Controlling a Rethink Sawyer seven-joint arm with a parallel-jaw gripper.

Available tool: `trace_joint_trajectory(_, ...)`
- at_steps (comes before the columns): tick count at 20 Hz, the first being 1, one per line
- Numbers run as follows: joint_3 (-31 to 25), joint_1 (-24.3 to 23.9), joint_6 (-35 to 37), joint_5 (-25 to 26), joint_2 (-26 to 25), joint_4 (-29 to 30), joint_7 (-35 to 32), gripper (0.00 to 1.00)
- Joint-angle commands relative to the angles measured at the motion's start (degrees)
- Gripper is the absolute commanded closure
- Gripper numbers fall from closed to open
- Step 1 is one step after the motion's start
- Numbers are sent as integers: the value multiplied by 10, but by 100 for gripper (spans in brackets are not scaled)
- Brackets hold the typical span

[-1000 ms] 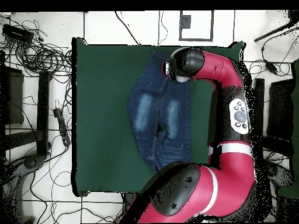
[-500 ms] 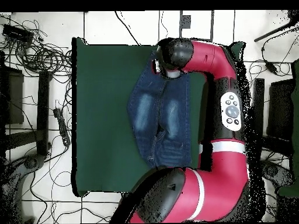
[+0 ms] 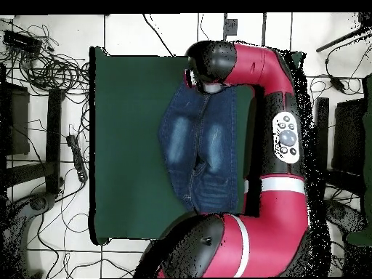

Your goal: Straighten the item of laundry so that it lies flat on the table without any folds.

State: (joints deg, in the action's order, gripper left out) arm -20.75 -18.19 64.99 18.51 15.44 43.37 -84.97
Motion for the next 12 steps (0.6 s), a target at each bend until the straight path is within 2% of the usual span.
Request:
trace_joint_trajectory(1, 17, 22, 30, 18, 15, 90, 15, 0)
trace_joint_trajectory(6, 19, 20, -3, 12, 35, 139, 2, 0)
trace_joint_trajectory(12, 24, 21, -33, 22, 33, 151, -6, 0)
